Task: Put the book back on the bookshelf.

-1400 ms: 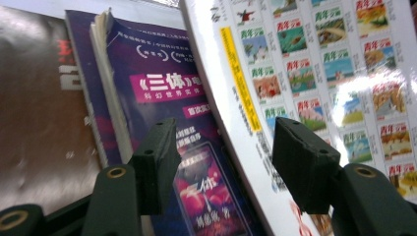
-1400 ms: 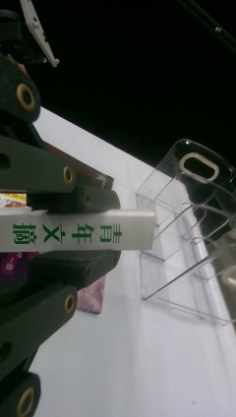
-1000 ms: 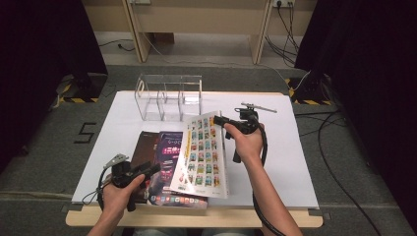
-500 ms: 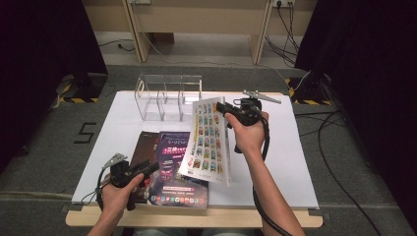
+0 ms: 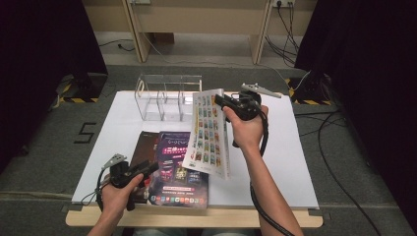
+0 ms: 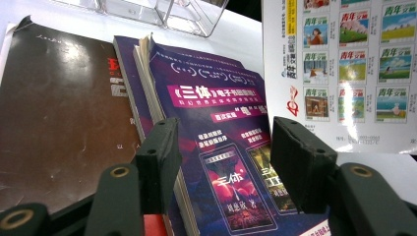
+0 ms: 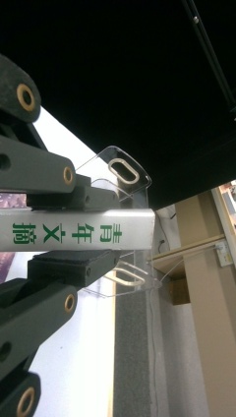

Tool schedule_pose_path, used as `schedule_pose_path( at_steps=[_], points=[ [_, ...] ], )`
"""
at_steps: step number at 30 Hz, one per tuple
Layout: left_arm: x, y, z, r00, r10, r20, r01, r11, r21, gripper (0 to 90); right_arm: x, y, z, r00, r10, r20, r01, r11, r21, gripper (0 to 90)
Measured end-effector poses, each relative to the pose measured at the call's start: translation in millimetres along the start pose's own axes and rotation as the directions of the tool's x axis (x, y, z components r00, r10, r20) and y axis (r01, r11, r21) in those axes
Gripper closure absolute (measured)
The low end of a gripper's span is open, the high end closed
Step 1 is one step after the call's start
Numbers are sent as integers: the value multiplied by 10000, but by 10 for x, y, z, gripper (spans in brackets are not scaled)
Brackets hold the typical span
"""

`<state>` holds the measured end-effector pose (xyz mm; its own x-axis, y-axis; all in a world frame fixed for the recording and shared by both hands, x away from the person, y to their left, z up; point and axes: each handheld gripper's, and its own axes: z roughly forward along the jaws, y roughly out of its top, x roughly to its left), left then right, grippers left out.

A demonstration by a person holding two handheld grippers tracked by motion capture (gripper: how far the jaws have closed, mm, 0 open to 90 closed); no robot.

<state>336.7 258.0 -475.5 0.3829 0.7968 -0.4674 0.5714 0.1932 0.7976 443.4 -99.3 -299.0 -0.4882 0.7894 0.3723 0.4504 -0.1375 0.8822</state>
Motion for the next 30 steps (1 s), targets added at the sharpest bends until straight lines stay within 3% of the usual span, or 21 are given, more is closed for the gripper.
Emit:
schedule_pose_path(
  at_steps=[13,30],
  points=[
    [9,-3,-7,10000,-66,17,66,9999,-96,440,115,126,46,9992,-380,108,384,9987,-350,740],
    [23,-19,-6,10000,-35,8,35,10000,-84,445,192,347,164,9981,-512,329,538,9952,-812,740]
  ],
)
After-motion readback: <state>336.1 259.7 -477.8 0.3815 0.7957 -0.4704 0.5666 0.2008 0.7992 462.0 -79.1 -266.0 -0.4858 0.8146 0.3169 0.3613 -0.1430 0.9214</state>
